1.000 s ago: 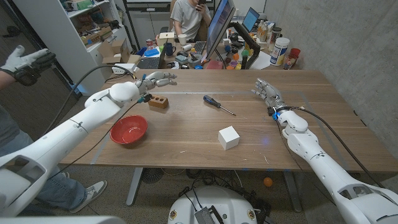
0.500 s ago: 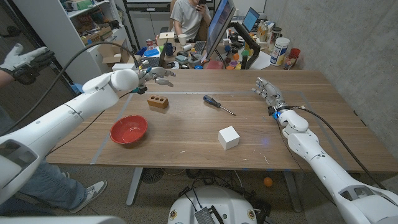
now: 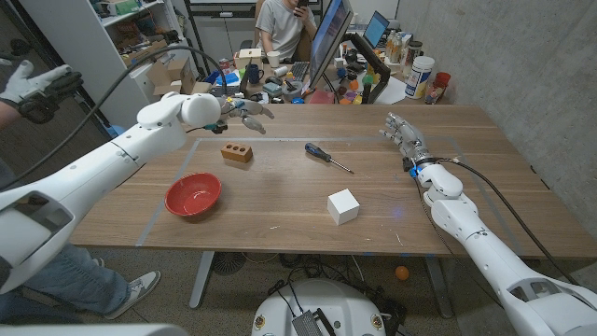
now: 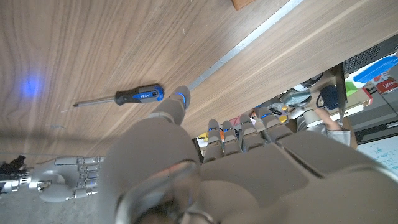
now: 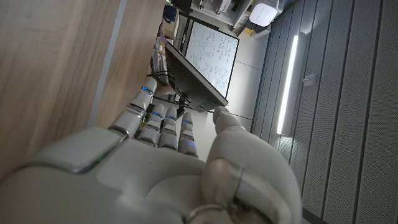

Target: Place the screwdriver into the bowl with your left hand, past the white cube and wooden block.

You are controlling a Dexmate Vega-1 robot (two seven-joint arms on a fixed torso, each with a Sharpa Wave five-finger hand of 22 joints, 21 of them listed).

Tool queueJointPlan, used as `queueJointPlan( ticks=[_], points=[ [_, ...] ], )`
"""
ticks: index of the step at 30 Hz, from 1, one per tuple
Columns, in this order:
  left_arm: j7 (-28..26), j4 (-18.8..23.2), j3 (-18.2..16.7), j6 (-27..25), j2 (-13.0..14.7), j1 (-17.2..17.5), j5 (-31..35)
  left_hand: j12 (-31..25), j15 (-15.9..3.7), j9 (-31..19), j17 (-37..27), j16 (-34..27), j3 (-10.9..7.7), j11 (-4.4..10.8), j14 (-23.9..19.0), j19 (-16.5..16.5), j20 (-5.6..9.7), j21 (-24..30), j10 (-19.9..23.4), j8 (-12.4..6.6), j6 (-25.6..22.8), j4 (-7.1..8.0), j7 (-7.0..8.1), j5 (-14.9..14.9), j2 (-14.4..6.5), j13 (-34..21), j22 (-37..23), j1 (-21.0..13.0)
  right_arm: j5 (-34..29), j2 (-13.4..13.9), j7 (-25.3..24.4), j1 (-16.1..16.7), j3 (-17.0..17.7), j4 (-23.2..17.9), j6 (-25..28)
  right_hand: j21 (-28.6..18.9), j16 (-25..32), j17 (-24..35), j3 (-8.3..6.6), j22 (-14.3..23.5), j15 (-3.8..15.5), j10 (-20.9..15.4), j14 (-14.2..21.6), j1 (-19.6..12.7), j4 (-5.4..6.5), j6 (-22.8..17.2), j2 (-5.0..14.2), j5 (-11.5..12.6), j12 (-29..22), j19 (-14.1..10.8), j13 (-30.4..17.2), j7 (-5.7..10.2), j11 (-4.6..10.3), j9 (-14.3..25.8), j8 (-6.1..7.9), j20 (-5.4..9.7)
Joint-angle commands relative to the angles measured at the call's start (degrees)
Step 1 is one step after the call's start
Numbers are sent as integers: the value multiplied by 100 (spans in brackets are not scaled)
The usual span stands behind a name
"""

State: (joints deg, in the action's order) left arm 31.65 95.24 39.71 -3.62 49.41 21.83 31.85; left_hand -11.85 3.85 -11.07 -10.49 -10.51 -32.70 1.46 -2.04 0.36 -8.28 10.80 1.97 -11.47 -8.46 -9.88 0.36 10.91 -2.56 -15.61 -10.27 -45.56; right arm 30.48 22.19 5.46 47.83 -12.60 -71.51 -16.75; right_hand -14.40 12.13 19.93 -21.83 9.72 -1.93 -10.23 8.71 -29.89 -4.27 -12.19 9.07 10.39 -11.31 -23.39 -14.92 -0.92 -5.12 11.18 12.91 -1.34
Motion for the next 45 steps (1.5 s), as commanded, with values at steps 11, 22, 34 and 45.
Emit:
queueJointPlan(
  ticks=[11,22,34,45],
  points=[
    [468,-692,593,1452,-774,-746,1776,26,93,-8,-23,8,129,7,167,-127,-34,5,-202,19,115,23,104,-76,223,21,-19,24,-20,-84,-91,-99,48,101,-219,44,13,-12,-2,16,-30,-86,49,-51,-19,-45,7,10,-43,-9,11,2,-8,12,-21,-23],
    [492,-1012,680,1754,-1063,-884,2007,-25,45,-9,-27,-18,169,90,159,-137,-17,24,-133,18,128,35,124,-74,265,35,-22,17,-8,-117,-67,-162,46,200,-263,63,12,-31,4,17,-33,-101,52,-34,-19,-53,6,11,-45,-17,34,2,-9,10,-34,-29],
    [387,-1087,658,1746,-1187,-826,2022,-31,69,-8,-29,-26,202,99,171,-157,-15,31,-151,41,206,46,68,-68,296,49,-23,17,-3,-142,-1,-244,26,323,-295,84,13,-48,8,17,-32,-106,56,-22,-23,-60,8,13,-44,-17,55,5,-20,9,-47,-35],
    [308,-1464,822,1811,-1470,-917,1960,16,89,2,-29,-13,252,43,256,-174,-14,43,-320,99,426,69,21,-62,321,85,-24,23,9,-162,-12,-233,52,401,-350,104,15,-66,10,17,-34,-115,63,-16,-30,-68,9,15,-45,-14,73,4,-32,8,-57,-43]
  ],
)
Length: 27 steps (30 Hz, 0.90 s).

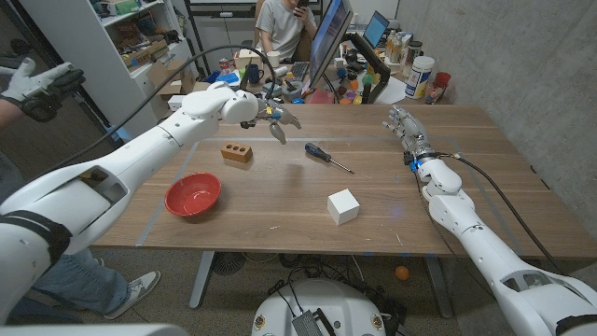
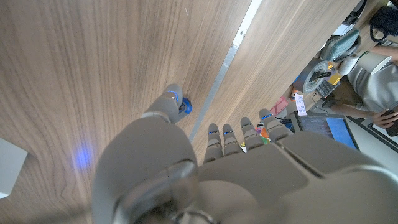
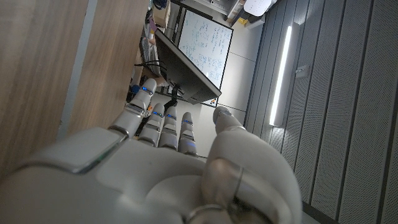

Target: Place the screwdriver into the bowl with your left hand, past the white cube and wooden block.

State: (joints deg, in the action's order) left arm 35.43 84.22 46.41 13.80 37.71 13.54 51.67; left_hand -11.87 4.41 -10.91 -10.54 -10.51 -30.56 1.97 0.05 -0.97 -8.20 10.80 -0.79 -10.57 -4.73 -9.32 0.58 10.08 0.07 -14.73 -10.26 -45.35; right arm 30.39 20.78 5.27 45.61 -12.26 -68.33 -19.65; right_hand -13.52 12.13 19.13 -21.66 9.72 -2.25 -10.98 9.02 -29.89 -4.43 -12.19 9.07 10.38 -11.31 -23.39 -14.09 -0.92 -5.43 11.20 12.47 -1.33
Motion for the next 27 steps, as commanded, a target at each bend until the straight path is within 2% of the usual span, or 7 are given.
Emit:
queueJointPlan(
  ticks=[1,13,27],
  points=[
    [-62,-410,180,76,-336,-104,-28,17,34,-14,-24,-13,40,-8,47,-43,-20,42,-45,8,53,14,-2,21,58,-1,-26,2,20,-20,8,-7,20,86,-60,17,16,13,-5,18,-3,-40,33,-14,-13,-71,10,15,-45,-15,-8,6,2,7,-13,-44],
    [-199,-792,321,-35,-674,-153,-266,1,46,-10,-24,-20,65,-36,60,-69,-24,41,-34,-4,75,29,-11,23,60,21,-26,12,83,-20,66,8,75,149,-105,36,15,-4,-1,18,-5,-42,34,-8,-22,-86,8,17,-44,-16,10,4,3,6,-20,-47],
    [-419,-747,423,-311,-714,-74,-241,-26,61,-7,-24,-46,88,-56,14,-70,-38,50,9,-31,53,38,-23,27,57,44,-27,14,124,-33,136,-22,131,262,-202,56,12,-28,-1,18,-4,-50,38,1,-30,-83,3,21,-45,-19,31,6,7,6,-35,-52]
  ],
)
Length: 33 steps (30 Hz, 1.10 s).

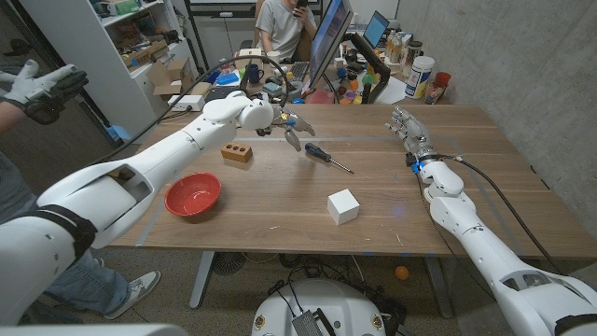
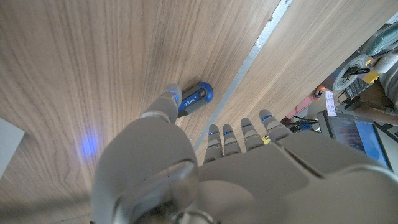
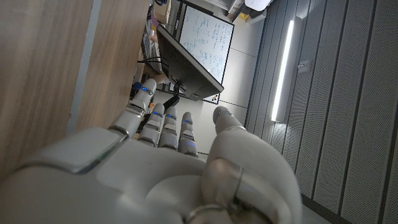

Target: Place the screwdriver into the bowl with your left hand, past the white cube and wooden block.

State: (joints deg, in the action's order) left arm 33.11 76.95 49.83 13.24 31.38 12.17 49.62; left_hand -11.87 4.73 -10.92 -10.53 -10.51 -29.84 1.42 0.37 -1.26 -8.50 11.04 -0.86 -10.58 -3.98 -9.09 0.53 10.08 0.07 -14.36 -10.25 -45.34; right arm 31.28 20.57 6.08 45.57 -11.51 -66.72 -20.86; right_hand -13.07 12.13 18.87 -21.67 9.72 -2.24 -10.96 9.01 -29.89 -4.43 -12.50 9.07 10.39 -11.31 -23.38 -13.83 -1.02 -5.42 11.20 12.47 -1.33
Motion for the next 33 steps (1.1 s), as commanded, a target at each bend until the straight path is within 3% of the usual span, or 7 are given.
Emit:
queueJointPlan(
  ticks=[1,20,27,33],
  points=[
    [-205,-9,83,-267,-77,75,-38,-26,29,-6,-24,-46,17,-2,-18,-48,-9,24,14,-32,-24,15,-19,27,57,8,-27,14,32,-6,59,-16,56,101,-80,13,12,-4,0,18,-4,-53,39,1,-32,-52,3,21,-45,-19,6,14,6,5,-35,-52],
    [-353,-57,153,-352,-129,189,-135,-66,32,-4,-24,-63,44,-10,-51,-68,-32,31,86,-72,-96,15,-36,30,44,40,-27,-7,65,-37,34,8,121,198,-141,38,11,-33,-3,19,1,-52,42,4,-47,-56,5,26,-42,-22,31,17,11,5,-49,-57],
    [-495,-99,168,-328,-151,207,-145,-154,-6,-4,-23,-122,57,118,-239,14,-50,69,304,-135,-279,6,32,31,14,67,-28,-55,95,-53,32,30,149,238,-150,48,9,-42,0,19,-5,-49,36,8,-51,-59,4,26,-40,-21,40,15,17,5,-54,-62],
    [-455,-256,239,-318,-233,147,-156,-167,-15,-5,-23,-125,57,142,-270,28,-54,74,344,-147,-328,1,31,30,-3,75,-28,-79,119,-66,43,45,171,288,-157,55,11,-49,5,19,-5,-52,38,16,-52,-60,4,26,-41,-22,47,15,12,5,-57,-61]
  ],
)
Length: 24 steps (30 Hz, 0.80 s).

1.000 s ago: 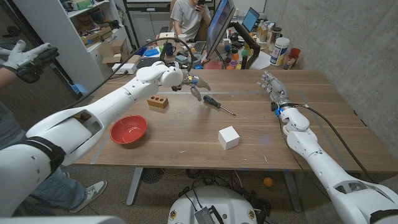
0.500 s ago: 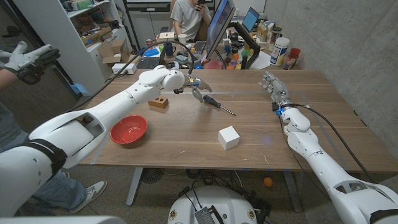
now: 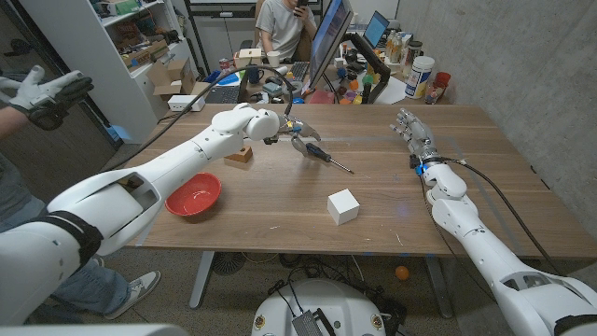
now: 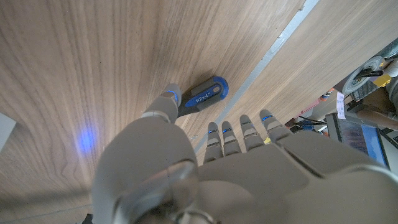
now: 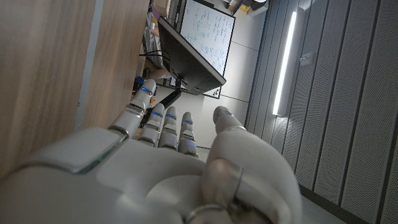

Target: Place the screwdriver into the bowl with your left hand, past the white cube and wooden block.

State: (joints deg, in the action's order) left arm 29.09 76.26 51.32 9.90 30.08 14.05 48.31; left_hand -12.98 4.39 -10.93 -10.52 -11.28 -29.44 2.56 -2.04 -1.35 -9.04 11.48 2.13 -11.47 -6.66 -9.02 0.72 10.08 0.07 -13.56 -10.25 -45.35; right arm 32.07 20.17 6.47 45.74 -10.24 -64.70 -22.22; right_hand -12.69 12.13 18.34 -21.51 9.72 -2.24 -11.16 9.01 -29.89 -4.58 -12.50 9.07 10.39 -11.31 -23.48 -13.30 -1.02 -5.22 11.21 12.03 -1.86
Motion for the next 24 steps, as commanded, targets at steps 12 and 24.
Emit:
queueJointPlan(
  ticks=[12,24],
  points=[
    [-155,-680,251,123,-323,-216,-88,-73,14,-5,-23,-49,26,33,-61,40,0,30,96,-67,-113,-7,18,27,-14,4,-29,-102,82,-78,52,-17,81,296,-55,31,16,-8,-4,19,-5,-33,45,30,-36,-64,5,27,-41,-13,8,21,-11,4,-20,-12],
    [-331,-1251,428,283,-552,-433,-178,-120,-42,-6,-23,-84,53,44,-215,116,3,56,237,-92,-243,-2,17,21,-25,18,-29,-120,101,-152,119,-170,122,657,-154,41,20,-19,3,20,3,-36,46,41,-37,-68,8,28,-41,-19,20,20,3,4,-25,-9]
  ],
)
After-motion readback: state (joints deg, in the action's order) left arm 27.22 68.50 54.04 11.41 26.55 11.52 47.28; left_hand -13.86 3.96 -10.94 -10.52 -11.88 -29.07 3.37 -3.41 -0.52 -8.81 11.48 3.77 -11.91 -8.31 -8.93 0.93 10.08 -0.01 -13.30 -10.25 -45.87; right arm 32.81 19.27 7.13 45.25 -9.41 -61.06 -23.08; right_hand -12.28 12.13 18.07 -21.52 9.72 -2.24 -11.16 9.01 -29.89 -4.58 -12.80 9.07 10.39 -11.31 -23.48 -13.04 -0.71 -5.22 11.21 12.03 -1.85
